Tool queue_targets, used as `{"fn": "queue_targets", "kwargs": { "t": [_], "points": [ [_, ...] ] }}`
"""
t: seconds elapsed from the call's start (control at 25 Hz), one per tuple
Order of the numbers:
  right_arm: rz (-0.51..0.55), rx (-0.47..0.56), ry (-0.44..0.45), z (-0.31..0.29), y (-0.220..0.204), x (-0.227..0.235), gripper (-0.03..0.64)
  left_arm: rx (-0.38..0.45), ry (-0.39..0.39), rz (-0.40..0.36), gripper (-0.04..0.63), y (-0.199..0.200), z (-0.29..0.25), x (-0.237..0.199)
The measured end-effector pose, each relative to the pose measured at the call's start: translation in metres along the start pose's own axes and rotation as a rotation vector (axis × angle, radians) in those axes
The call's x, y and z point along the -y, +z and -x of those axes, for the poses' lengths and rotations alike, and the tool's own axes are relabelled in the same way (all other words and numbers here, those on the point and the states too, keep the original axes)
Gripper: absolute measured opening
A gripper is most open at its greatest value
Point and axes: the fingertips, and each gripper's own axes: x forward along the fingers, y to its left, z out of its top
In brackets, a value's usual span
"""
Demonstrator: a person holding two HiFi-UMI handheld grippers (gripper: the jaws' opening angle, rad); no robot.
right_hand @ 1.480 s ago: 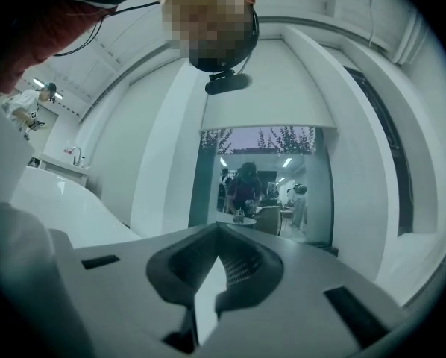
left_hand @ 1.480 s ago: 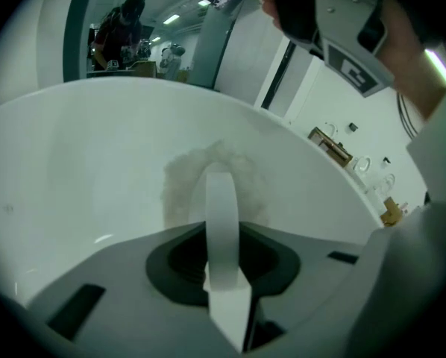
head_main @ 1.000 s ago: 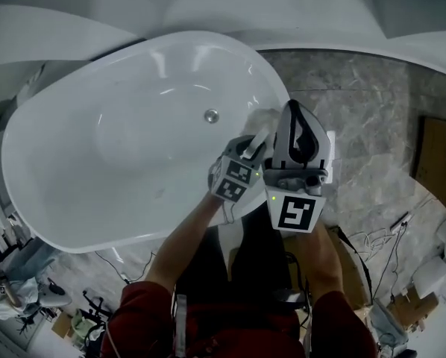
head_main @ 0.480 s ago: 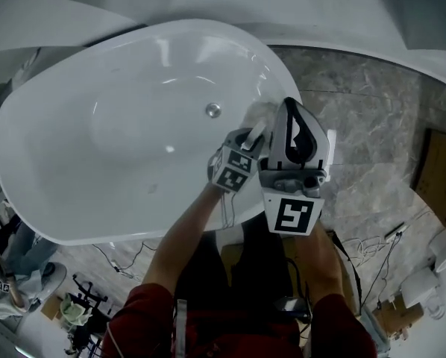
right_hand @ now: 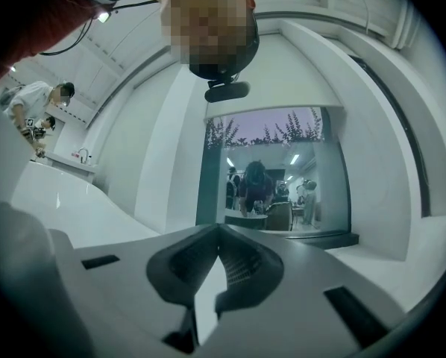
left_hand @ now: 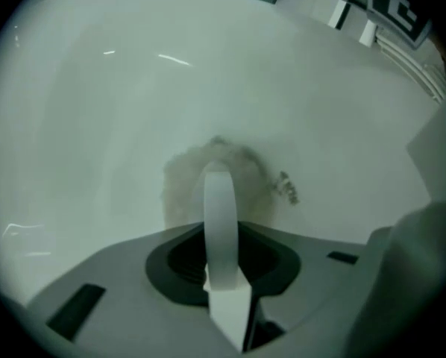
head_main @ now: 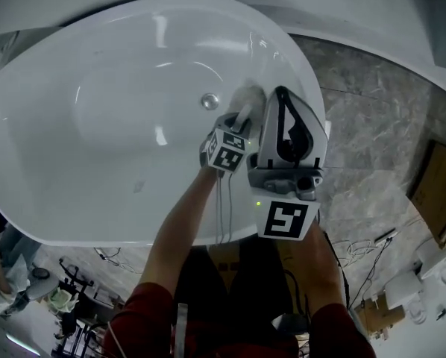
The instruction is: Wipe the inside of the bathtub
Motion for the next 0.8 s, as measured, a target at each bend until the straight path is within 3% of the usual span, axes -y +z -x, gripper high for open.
{"fn": "queue_targets", "kwargs": {
  "t": [0.44, 0.8],
  "points": [
    [-0.038, -0.067, 0.026, -0.015, -0.054, -0.016, 0.012, -0.167, 0.100, 0.058, 0.092, -0.066, -0.069, -0.063],
    [-0.021, -0.084, 0.060, -0.014, -0.065, -0.024, 0.012, -0.220, 0.131, 0.065, 0.092, -0.075, -0.080, -0.076]
  ]
}}
